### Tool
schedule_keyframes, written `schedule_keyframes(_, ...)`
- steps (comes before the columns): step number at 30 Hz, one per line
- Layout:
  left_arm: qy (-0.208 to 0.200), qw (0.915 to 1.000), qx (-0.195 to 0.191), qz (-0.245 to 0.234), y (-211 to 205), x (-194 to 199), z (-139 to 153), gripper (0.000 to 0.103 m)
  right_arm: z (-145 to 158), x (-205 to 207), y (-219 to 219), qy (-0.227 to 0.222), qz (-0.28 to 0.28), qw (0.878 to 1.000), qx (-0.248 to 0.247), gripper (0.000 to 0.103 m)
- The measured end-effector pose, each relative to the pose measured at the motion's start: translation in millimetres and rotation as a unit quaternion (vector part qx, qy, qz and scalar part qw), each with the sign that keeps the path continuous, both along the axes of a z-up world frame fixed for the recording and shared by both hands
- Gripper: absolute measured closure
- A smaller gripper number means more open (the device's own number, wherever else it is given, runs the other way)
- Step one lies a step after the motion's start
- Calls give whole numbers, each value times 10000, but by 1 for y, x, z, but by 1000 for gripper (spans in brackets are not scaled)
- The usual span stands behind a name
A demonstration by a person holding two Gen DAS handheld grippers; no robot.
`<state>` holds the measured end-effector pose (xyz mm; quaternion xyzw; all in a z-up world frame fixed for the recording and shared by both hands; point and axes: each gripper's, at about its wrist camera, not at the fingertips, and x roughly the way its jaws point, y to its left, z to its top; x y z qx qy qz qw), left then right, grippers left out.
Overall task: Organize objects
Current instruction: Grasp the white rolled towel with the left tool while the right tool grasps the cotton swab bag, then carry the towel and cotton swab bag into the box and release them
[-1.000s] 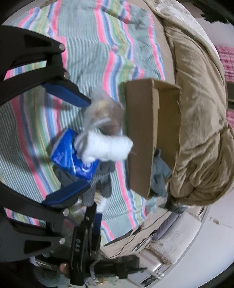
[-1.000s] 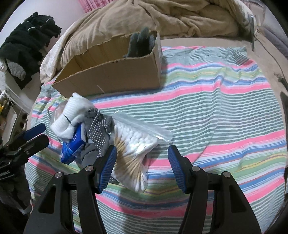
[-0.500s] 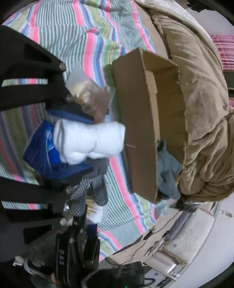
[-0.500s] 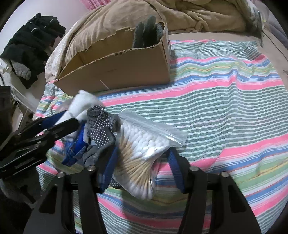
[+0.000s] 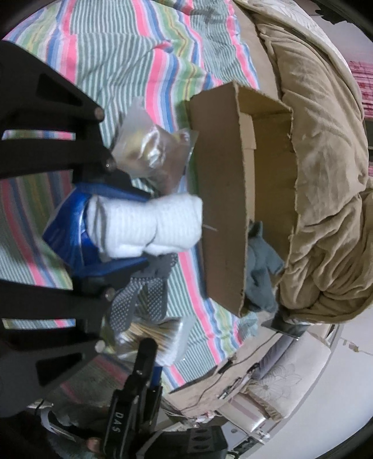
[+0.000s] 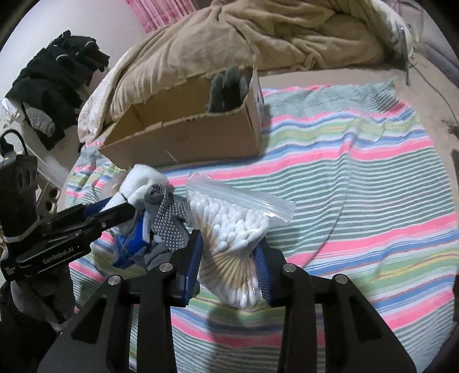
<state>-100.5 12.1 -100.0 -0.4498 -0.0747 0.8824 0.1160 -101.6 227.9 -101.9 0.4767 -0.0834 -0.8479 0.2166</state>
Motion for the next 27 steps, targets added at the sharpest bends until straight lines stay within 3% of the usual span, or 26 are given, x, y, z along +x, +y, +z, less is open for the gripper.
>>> schedule_keyframes(16, 611, 9972, 311, 291, -30, 21, 58, 63, 59, 2, -8, 561, 152, 9980, -243, 68)
schedule_keyframes(27, 860, 9944, 292, 533, -59, 12, 77, 63, 90, -15, -29, 918, 375, 9946, -305, 68)
